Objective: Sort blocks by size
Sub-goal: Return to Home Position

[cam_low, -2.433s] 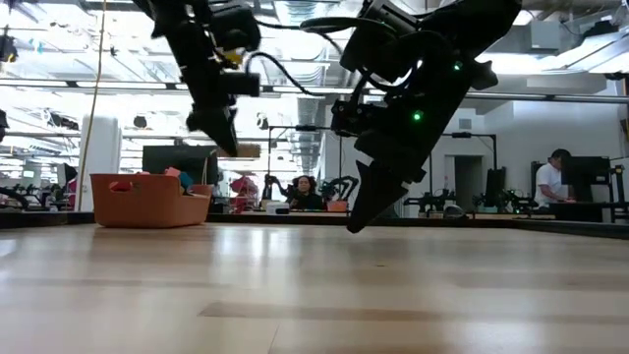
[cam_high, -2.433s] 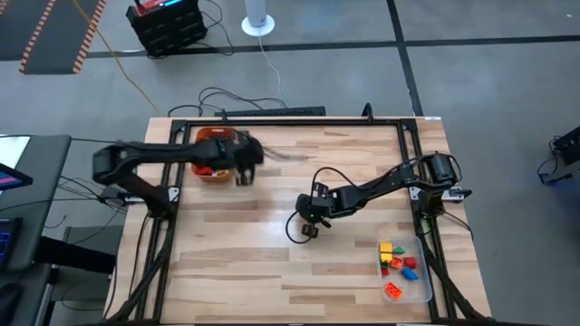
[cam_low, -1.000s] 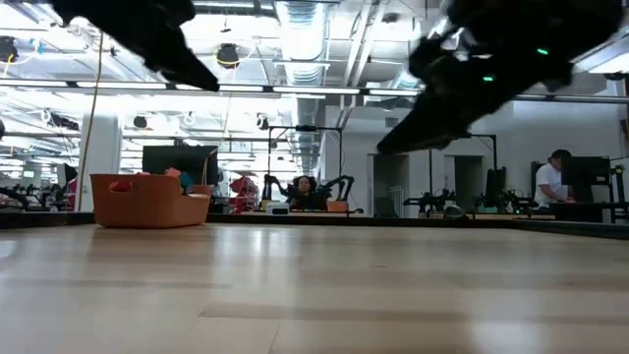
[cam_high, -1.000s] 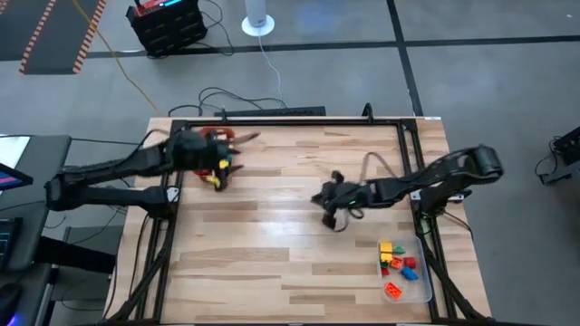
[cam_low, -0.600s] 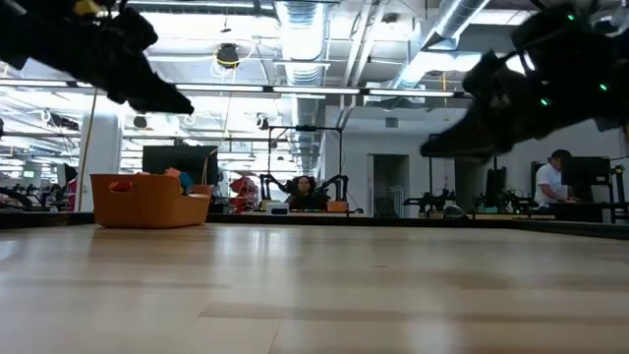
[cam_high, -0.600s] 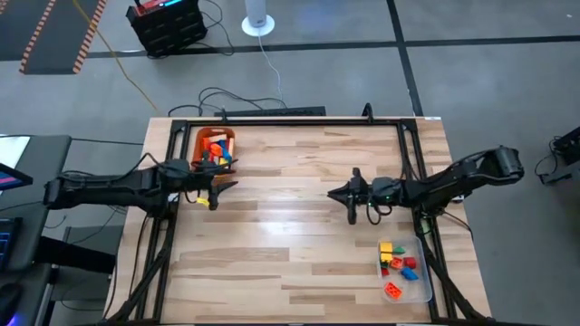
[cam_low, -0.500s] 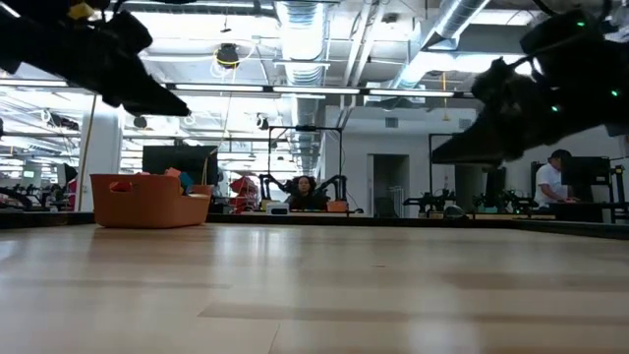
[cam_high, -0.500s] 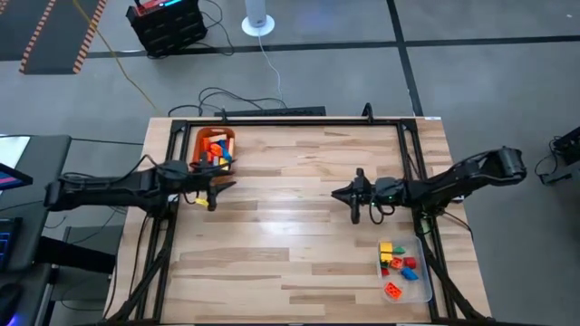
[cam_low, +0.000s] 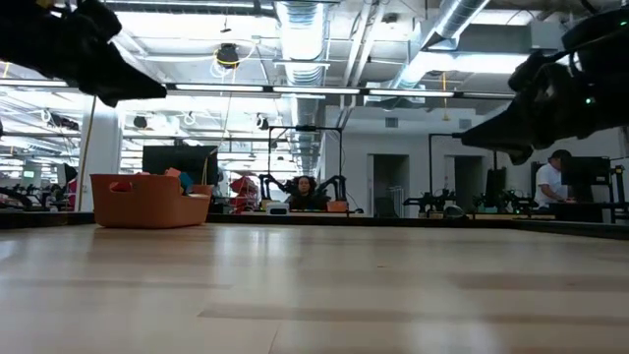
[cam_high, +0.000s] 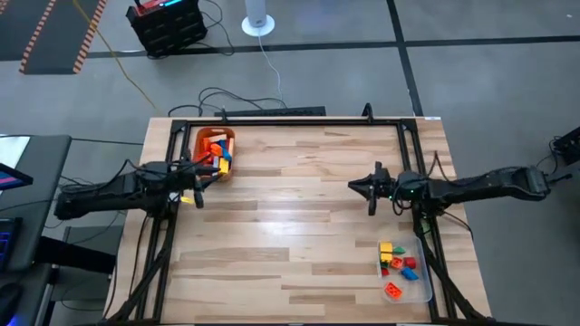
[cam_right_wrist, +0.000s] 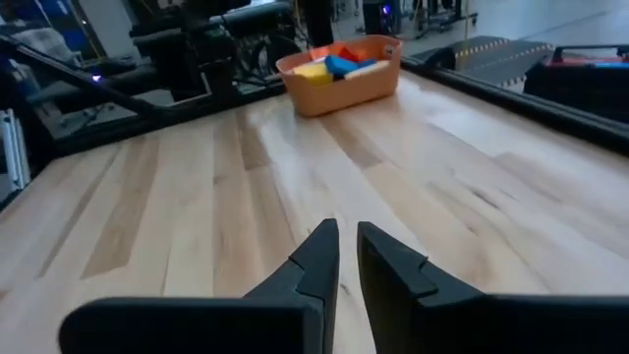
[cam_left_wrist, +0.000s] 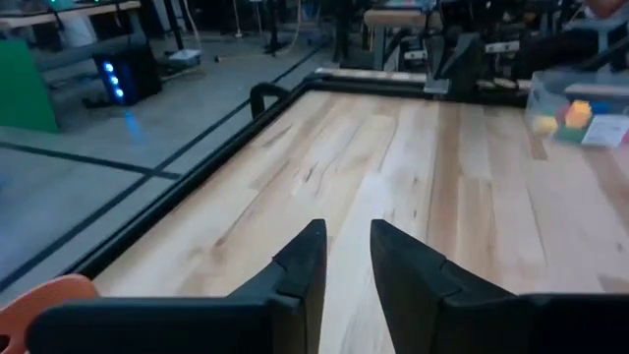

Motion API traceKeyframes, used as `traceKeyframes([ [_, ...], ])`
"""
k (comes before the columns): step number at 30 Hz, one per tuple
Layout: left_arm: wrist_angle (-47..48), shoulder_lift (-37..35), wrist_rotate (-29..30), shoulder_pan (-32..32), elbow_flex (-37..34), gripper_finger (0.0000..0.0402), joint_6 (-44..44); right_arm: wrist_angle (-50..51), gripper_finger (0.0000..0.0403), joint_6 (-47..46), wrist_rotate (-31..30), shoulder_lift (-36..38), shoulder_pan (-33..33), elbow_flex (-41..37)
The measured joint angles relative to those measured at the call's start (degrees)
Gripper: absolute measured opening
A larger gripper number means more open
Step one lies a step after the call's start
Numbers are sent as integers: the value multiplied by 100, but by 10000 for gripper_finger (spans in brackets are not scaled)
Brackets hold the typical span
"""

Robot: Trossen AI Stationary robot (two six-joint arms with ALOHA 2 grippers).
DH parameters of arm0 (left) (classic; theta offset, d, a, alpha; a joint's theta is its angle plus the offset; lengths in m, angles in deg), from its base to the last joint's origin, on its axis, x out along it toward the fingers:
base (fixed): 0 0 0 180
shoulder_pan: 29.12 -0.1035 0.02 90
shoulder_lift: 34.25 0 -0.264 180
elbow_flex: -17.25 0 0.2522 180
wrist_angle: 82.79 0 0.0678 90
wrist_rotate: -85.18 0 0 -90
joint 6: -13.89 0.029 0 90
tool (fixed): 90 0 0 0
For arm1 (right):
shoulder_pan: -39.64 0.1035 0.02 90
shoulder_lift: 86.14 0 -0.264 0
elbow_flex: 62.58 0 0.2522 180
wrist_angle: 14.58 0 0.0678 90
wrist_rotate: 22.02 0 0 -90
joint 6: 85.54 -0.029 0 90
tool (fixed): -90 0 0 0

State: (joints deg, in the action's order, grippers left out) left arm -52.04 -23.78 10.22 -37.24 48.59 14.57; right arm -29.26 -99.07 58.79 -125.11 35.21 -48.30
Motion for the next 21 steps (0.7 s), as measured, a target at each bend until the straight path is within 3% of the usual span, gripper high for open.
traceKeyframes([
  [8,-352,-679,-17,175,-130,41,-370,1517,72,284,54,2015,-101,0],
  [12,-1231,-884,-25,241,-583,26,-635,1916,72,464,52,2887,-100,0],
  [17,-2584,-899,-168,241,-1461,16,-501,2207,72,847,44,3638,-44,-2],
  [21,-3076,-925,-175,241,-1670,16,-219,2201,72,890,25,3898,-58,-2],
])
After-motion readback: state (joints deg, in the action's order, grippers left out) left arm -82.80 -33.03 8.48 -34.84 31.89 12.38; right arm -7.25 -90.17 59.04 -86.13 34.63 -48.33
